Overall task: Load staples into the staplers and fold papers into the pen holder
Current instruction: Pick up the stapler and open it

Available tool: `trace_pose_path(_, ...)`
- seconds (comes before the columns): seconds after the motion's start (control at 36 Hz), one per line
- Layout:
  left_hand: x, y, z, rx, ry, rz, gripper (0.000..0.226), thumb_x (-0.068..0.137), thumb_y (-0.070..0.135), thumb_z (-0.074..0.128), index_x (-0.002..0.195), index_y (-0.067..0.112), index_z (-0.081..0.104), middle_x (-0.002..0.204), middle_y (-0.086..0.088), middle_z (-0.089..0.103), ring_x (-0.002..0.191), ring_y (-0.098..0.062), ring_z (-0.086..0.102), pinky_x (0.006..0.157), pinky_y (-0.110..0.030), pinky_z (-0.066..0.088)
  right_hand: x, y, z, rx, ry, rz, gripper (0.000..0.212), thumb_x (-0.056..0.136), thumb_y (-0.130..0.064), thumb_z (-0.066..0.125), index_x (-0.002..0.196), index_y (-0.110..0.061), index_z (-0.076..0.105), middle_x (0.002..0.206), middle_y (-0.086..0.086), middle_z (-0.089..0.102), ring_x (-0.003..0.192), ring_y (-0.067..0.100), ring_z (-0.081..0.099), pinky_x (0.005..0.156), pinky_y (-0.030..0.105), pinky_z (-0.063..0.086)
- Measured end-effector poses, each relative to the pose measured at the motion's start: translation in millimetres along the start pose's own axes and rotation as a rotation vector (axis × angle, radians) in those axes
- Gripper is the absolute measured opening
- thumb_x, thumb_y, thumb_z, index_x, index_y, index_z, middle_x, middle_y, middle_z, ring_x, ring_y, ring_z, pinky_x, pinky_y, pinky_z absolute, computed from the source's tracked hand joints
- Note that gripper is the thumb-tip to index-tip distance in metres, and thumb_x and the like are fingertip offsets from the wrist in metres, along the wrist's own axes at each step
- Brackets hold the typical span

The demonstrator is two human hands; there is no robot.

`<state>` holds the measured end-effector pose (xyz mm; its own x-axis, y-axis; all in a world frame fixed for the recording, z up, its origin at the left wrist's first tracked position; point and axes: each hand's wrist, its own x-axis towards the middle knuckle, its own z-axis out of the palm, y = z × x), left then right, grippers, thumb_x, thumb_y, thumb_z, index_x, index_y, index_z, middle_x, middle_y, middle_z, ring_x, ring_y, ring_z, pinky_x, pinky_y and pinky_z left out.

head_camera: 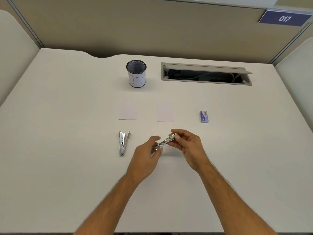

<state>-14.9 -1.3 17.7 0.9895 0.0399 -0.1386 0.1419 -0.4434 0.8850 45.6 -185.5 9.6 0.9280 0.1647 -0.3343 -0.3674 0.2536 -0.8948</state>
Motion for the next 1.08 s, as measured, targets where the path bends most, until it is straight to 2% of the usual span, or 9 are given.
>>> trace_pose_path(0.11,14.6,10.8,1.5,0.194,-0.115,0.194,0.049,0.104,0.022,0.050,0.149,0.040,0.043,0.090,0.009,0.062,0.078,-0.007,0.054,0.076,-0.024,0.047,-1.0,-1.7,4.1,0.003,-0.009,-0.007,0.025,0.100,0.002,0.057,0.122,0.003,0.067,0.107,0.026,0.073,0.097,0.032,0.072,0.086,0.038,0.061)
trace_pose_path(0.25,25.2,17.7,0.8,0.345,-0.178,0.297,0.048,0.104,0.020,0.045,0.148,0.040,0.043,0.084,0.003,0.054,0.078,-0.020,0.054,0.074,-0.035,0.049,-1.6,-4.5,3.4,0.019,0.000,-0.003,0.026,0.099,0.002,0.057,0.124,0.002,0.068,0.104,0.020,0.075,0.096,0.030,0.074,0.087,0.036,0.061)
trace_pose_path(0.5,26.6,25.3,2.2,0.457,-0.194,0.318,0.044,0.104,0.027,0.043,0.148,0.033,0.043,0.083,0.007,0.053,0.075,-0.019,0.055,0.067,-0.034,0.048,-1.4,-4.4,4.0,-0.032,0.013,-0.012,0.027,0.102,-0.001,0.054,0.123,-0.004,0.070,0.108,0.017,0.076,0.097,0.026,0.075,0.091,0.035,0.061)
trace_pose_path(0.72,31.2,23.6,0.6,0.540,-0.182,0.380,0.030,0.102,0.026,0.047,0.132,0.027,0.051,0.084,0.002,0.059,0.070,-0.022,0.056,0.063,-0.034,0.048,-4.0,-0.7,7.3,-0.066,0.033,-0.007,0.020,0.100,0.004,0.056,0.111,0.002,0.072,0.101,0.024,0.073,0.096,0.031,0.071,0.087,0.037,0.062)
trace_pose_path(0.86,38.2,23.4,1.2,0.557,-0.183,0.380,0.019,0.104,0.029,0.046,0.120,0.024,0.055,0.080,0.003,0.057,0.071,-0.020,0.052,0.062,-0.029,0.038,-4.2,2.7,10.8,-0.086,0.060,-0.005,0.021,0.099,0.006,0.055,0.109,0.002,0.073,0.100,0.021,0.075,0.095,0.030,0.072,0.088,0.038,0.061)
trace_pose_path(0.94,38.2,25.2,0.6,0.520,-0.189,0.342,0.022,0.104,0.029,0.047,0.124,0.028,0.054,0.077,0.007,0.055,0.070,-0.017,0.051,0.062,-0.030,0.039,-5.1,2.7,11.1,-0.087,0.054,0.000,0.021,0.099,0.007,0.054,0.108,0.002,0.073,0.098,0.022,0.075,0.092,0.028,0.073,0.090,0.039,0.061)
trace_pose_path(0.97,37.3,25.2,1.0,0.500,-0.188,0.339,0.018,0.104,0.029,0.047,0.121,0.029,0.053,0.075,0.007,0.056,0.069,-0.017,0.051,0.062,-0.031,0.040,-5.3,2.6,10.8,-0.084,0.053,0.002,0.021,0.099,0.007,0.054,0.108,0.002,0.073,0.098,0.023,0.075,0.091,0.028,0.073,0.090,0.039,0.061)
trace_pose_path(1.03,33.4,26.9,0.9,0.452,-0.165,0.327,0.003,0.104,0.028,0.046,0.101,0.028,0.046,0.069,0.007,0.053,0.063,-0.019,0.049,0.058,-0.032,0.038,-5.3,2.8,9.6,-0.074,0.058,0.006,0.020,0.099,0.006,0.055,0.109,0.003,0.072,0.097,0.024,0.075,0.091,0.029,0.074,0.086,0.036,0.061)
trace_pose_path(1.08,30.1,27.4,2.6,0.412,-0.121,0.289,0.017,0.104,0.026,0.046,0.090,0.025,0.036,0.064,0.005,0.049,0.058,-0.020,0.045,0.055,-0.035,0.037,-5.7,2.3,9.0,-0.071,0.070,0.009,0.020,0.100,0.005,0.055,0.109,0.002,0.072,0.094,0.020,0.076,0.090,0.027,0.074,0.081,0.032,0.061)
